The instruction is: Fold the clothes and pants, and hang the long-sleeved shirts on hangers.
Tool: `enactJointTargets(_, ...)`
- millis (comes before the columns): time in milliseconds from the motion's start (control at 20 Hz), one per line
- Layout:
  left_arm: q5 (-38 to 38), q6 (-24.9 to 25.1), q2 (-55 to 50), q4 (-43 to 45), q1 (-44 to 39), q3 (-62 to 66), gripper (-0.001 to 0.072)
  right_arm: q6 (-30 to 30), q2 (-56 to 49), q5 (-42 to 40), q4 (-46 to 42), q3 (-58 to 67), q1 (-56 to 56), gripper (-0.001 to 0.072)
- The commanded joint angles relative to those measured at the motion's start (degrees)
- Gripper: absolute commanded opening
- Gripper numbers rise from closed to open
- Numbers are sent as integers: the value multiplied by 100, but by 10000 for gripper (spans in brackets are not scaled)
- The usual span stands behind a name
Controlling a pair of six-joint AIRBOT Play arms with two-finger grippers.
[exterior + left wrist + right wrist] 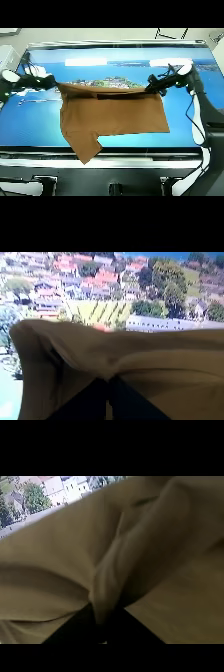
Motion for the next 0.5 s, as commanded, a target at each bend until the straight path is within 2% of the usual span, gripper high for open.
enactJointTargets(0,-302,-4,-444,-234,-74,-17,137,-219,-304,28,479,122,-52,131)
enactJointTargets(50,-573,-9,-411,-225,24,83,373,-356,-197,181,424,251,-203,284)
enactJointTargets(100,-1029,-7,-382,-205,181,240,616,-533,-26,439,291,398,-450,486)
enactJointTargets(150,-1670,-7,-367,-144,417,428,680,-717,170,758,-4,522,-723,574)
enactJointTargets(200,-2291,-11,-339,-74,667,522,679,-756,420,1128,-540,568,-1054,577)
enactJointTargets(300,-3209,-483,-240,380,1196,415,630,-634,796,2085,-1620,514,-1707,573)
enactJointTargets(400,-3560,-476,-26,739,1615,-173,622,-673,960,2944,-2031,260,-2256,573)
enactJointTargets(450,-3515,-385,140,741,1764,-697,559,-691,1054,3108,-2041,-15,-2448,573)
